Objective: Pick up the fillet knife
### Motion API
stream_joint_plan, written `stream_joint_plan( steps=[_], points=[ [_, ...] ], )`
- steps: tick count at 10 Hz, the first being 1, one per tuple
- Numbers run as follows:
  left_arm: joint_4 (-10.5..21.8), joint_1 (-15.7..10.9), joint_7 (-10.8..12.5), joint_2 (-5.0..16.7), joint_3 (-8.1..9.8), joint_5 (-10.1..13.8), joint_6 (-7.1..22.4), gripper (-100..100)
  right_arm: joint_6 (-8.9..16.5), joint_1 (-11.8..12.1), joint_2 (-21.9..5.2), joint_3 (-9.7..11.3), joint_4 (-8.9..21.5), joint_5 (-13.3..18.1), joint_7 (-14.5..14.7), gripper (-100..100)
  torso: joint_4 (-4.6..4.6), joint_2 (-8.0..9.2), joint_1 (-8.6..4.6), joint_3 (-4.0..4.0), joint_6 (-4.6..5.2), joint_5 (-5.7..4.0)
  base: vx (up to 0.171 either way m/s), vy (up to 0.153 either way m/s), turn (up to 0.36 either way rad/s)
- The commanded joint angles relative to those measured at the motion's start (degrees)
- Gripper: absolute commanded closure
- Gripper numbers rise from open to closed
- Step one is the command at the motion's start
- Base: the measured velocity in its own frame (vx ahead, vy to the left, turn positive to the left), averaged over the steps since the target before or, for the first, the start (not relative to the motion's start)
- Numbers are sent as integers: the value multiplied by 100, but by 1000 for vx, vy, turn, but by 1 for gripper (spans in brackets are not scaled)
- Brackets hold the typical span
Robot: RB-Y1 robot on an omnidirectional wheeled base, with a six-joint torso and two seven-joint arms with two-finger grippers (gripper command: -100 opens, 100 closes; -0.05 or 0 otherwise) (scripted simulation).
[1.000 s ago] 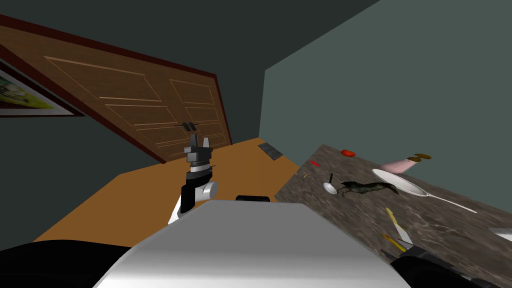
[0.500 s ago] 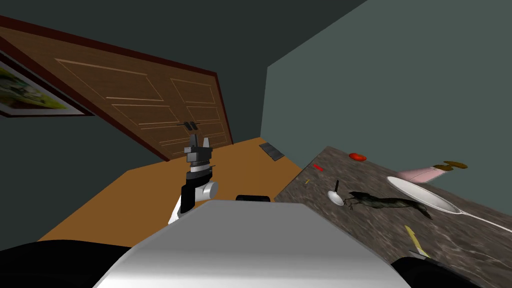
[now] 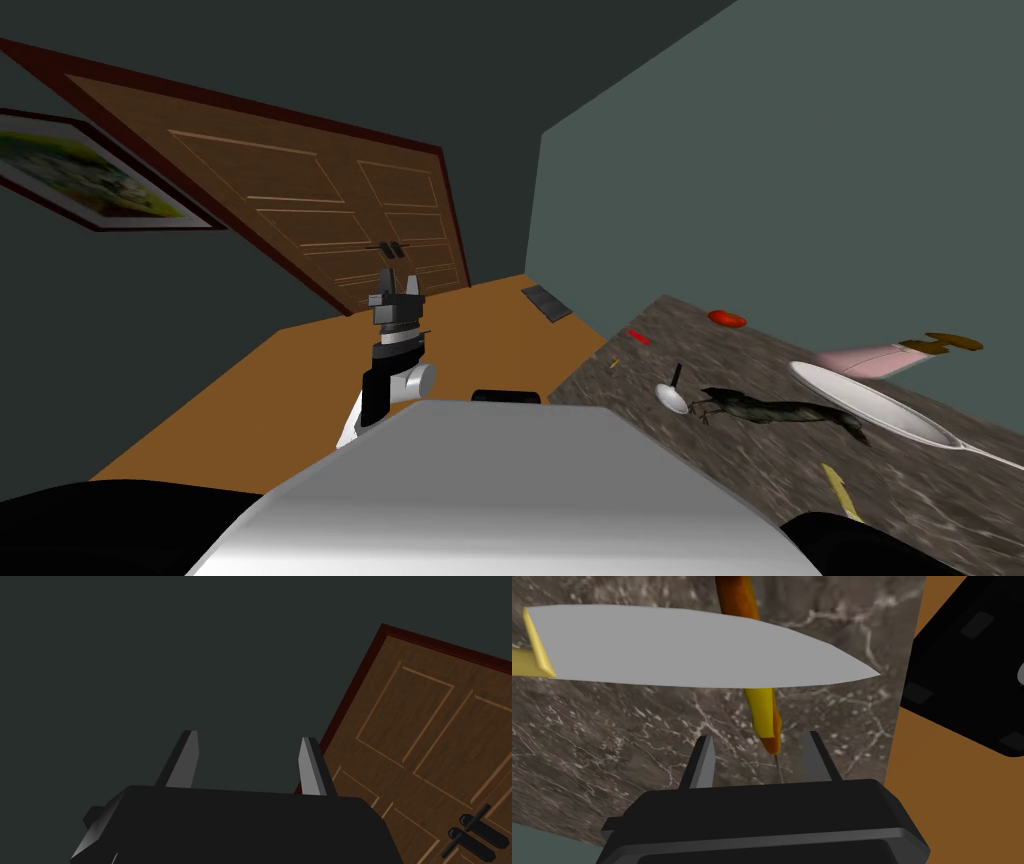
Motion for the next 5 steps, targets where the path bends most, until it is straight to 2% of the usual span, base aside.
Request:
stream_joint_plan(
  steps=[1, 4, 5],
  points=[
    [0, 0, 0, 0, 0, 0, 0, 0, 0, 0, 0, 0, 0, 0, 0, 100, 0, 0, 0, 0, 0, 0, 0, 0, 0],
    [0, 0, 0, 0, 0, 0, 0, 0, -5, 0, 0, 3, -5, 2, 4, 100, -1, -6, -4, -4, 0, 1, 0, 0, 0],
    [0, 0, 0, 0, 0, 0, 0, 0, -5, 1, 0, 3, -5, 2, 4, 0, -1, -6, -4, -4, 0, 1, 0, 0, 0]
  ],
)
